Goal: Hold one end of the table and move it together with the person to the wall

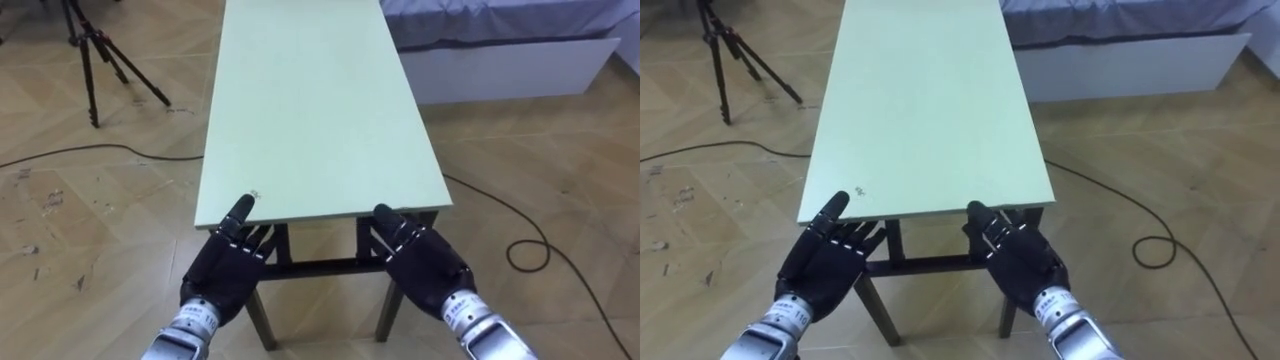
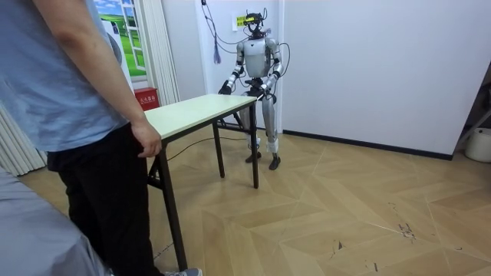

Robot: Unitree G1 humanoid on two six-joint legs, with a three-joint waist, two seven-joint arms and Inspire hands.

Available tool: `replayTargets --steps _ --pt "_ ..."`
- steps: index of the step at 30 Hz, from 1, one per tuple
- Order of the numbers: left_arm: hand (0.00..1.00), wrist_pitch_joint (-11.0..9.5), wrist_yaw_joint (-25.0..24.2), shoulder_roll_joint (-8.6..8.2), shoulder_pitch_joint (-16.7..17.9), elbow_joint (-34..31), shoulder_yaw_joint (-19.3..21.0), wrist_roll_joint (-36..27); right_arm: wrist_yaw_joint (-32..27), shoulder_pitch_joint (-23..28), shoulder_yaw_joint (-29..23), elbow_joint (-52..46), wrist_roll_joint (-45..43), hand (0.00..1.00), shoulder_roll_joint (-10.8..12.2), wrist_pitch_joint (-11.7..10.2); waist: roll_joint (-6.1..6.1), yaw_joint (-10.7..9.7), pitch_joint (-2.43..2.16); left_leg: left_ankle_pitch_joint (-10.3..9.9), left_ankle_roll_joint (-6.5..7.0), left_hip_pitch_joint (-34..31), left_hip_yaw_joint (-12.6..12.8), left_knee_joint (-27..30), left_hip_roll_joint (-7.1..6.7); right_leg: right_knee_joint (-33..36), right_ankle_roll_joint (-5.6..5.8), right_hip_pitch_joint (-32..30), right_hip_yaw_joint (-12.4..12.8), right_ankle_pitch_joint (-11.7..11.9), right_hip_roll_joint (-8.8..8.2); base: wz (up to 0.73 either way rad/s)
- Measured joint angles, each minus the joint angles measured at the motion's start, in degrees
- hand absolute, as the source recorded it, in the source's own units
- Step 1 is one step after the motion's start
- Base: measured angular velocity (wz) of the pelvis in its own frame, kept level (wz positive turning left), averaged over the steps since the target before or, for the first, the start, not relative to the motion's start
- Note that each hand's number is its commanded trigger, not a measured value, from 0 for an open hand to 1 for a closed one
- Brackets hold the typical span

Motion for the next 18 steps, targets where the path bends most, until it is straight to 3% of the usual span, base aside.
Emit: replayTargets --steps 18 --pt "0.0 1.2 0.4 -0.35 0.0 0.0 0.8 -0.1 -3.0 -0.4 -1.2 -0.1 8.2 0.0 0.8 -0.1 0.59 0.4 -0.33 0.1 0.14 -0.1 0.0 0.2 0.03 1.0 -0.09 -0.7 0.6 0.1 -0.02 -0.01"
